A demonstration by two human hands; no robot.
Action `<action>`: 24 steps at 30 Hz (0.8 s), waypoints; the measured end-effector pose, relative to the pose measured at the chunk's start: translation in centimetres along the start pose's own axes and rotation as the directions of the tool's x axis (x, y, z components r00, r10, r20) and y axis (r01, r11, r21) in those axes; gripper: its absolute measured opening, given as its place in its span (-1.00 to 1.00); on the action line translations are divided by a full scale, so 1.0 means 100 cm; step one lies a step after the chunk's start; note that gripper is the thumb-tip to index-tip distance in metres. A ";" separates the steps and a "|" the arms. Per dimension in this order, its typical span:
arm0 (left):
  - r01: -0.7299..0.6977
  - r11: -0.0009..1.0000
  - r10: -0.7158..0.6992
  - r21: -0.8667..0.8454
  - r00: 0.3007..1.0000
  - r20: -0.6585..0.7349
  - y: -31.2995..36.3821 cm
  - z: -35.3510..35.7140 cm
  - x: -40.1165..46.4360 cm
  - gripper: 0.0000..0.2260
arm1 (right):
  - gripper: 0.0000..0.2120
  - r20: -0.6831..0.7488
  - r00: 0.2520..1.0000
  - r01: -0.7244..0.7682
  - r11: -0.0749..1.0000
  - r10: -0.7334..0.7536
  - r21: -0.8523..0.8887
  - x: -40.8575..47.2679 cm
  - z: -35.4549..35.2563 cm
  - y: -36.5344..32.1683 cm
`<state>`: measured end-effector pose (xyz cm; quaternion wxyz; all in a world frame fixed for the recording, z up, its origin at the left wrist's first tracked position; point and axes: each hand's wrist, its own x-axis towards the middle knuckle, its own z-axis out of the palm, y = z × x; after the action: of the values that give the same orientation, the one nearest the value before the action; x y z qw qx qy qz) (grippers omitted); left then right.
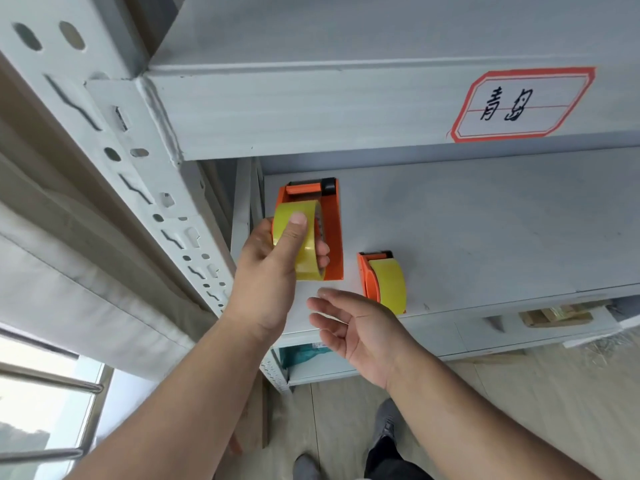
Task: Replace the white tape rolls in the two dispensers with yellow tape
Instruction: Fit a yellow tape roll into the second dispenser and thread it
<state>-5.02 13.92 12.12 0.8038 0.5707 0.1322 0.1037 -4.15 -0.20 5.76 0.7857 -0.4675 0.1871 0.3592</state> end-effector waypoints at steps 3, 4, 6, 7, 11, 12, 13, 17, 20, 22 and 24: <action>-0.001 0.999 0.005 0.044 0.997 -0.081 -0.003 0.006 -0.002 -0.71 | -0.84 -0.037 0.999 0.031 1.000 -0.031 0.005 0.000 0.004 0.002; 0.005 0.999 0.000 0.048 0.995 -0.103 -0.003 0.008 -0.003 -0.70 | -0.81 -0.050 0.998 0.048 0.999 -0.047 0.021 0.000 0.005 0.004; 0.029 0.999 -0.024 0.042 0.992 -0.124 -0.004 0.010 -0.004 -0.70 | -0.76 -0.079 0.994 0.081 0.996 -0.077 0.048 0.002 0.007 0.007; 0.044 0.999 -0.040 0.031 0.992 -0.120 -0.005 0.010 -0.005 -0.71 | -0.76 -0.091 0.992 0.094 0.994 -0.088 0.055 0.003 0.007 0.008; 0.063 0.998 -0.064 -0.008 0.996 -0.056 -0.004 0.007 -0.008 -0.80 | -0.78 -0.105 0.989 0.109 0.991 -0.101 0.077 0.003 0.009 0.013; 0.055 0.998 -0.055 0.012 0.998 -0.040 -0.004 0.006 -0.009 -0.83 | -0.78 -0.108 0.989 0.114 0.990 -0.104 0.087 0.004 0.008 0.014; 0.044 0.999 -0.044 0.027 0.999 -0.025 -0.005 0.006 -0.011 -0.84 | -0.79 -0.113 0.988 0.119 0.988 -0.108 0.099 0.005 0.008 0.015; 0.017 0.998 -0.016 0.052 1.000 -0.026 -0.009 0.006 -0.015 -0.74 | -0.90 -0.149 0.982 0.133 0.982 -0.113 0.135 0.010 0.008 0.015; 0.008 0.997 -0.005 0.073 0.999 -0.036 -0.010 0.007 -0.017 -0.71 | -0.88 -0.179 0.975 0.151 0.982 -0.129 0.112 0.013 0.010 0.012; 0.014 0.997 -0.010 0.073 0.998 -0.055 -0.010 0.007 -0.016 -0.70 | -0.88 -0.187 0.972 0.163 0.983 -0.144 0.088 0.015 0.012 0.012; 0.025 0.997 -0.019 0.069 0.997 -0.076 -0.011 0.007 -0.014 -0.70 | -0.90 -0.180 0.971 0.171 0.984 -0.158 0.057 0.016 0.013 0.013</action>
<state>-6.11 12.49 11.45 0.7788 0.5928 0.1723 0.1117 -4.03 1.94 4.61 0.8097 -0.4826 0.2286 0.2434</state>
